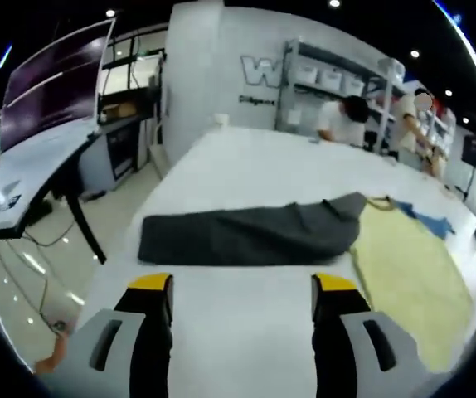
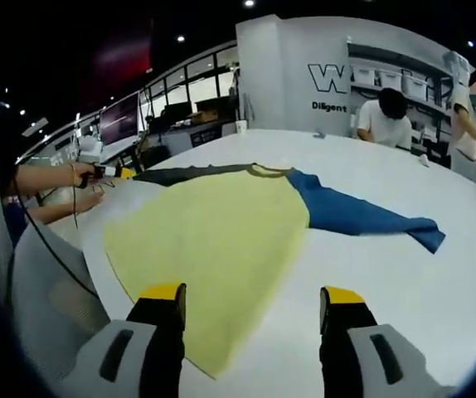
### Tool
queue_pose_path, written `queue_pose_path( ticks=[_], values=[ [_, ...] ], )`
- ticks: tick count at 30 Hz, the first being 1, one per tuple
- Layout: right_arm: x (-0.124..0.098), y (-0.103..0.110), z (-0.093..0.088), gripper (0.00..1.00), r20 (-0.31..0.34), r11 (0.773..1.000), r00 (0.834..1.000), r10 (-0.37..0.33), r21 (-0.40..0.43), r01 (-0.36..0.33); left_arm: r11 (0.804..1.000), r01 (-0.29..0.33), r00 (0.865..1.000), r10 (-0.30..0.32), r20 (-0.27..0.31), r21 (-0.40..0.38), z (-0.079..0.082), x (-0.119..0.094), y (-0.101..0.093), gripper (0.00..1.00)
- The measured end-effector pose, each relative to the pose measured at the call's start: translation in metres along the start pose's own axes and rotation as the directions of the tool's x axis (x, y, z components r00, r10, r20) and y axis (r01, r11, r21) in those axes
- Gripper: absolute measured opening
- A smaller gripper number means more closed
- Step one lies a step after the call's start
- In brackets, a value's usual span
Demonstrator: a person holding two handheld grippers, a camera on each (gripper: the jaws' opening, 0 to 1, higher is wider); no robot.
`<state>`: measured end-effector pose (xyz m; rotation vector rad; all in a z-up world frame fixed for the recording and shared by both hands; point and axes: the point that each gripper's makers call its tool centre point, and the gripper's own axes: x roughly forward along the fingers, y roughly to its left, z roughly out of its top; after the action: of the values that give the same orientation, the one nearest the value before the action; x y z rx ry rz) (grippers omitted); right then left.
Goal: Fold the garment on the visible template until the final outline fits inside the template.
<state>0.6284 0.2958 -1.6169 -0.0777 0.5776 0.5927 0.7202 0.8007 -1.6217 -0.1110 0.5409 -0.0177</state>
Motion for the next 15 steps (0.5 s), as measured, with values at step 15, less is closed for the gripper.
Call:
queue_pose_path(
  ticks=[15],
  values=[
    [0.004, -0.001, 0.001, 0.60, -0.049, 0.999, 0.998, -0.035, 0.009, 0.035, 0.983, -0.182, 0.982, 0.182, -0.042, -0.001, 0.004, 0.059, 0.101, 0.48]
  ],
)
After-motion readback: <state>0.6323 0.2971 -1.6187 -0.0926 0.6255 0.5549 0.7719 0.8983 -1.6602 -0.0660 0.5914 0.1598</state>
